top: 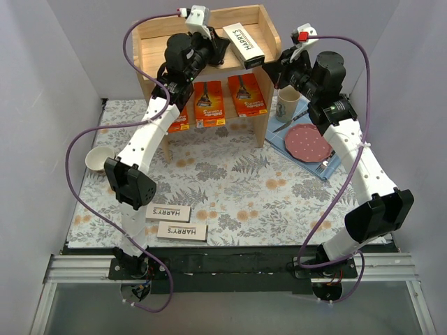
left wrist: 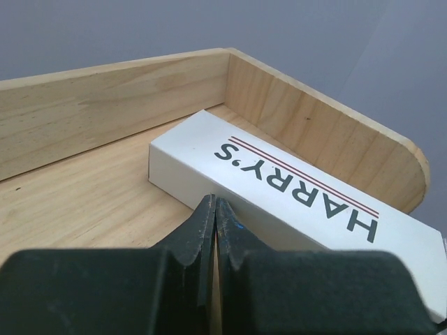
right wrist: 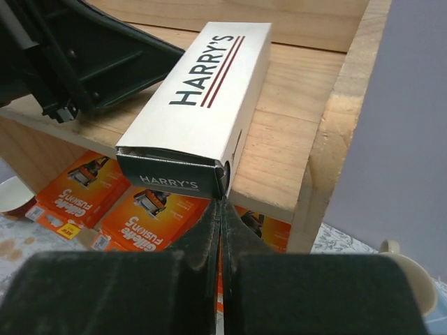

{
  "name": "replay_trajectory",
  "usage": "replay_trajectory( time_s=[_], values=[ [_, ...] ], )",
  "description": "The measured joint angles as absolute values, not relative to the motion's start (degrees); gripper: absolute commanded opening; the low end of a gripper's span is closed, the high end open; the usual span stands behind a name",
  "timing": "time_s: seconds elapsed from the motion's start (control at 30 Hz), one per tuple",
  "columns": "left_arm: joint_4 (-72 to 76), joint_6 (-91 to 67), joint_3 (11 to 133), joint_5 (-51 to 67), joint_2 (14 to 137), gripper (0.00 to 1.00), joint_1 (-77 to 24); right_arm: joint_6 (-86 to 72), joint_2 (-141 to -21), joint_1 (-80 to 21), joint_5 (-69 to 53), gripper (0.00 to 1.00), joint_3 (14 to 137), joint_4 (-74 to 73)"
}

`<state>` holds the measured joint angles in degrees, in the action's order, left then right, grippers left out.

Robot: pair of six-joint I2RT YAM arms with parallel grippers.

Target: Place and organize the shaving razors onto the shelf

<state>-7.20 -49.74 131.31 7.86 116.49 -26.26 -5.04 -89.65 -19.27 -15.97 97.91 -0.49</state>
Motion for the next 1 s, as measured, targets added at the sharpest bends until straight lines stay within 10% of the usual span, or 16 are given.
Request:
replay_trajectory(
  time_s=[1.0],
  values=[
    [-4.25,-48.36,134.13,1.58,119.57,0.00,-32.75,-8.05,-89.73,-22.46,-21.96,0.11,99.00,0.12]
  ],
)
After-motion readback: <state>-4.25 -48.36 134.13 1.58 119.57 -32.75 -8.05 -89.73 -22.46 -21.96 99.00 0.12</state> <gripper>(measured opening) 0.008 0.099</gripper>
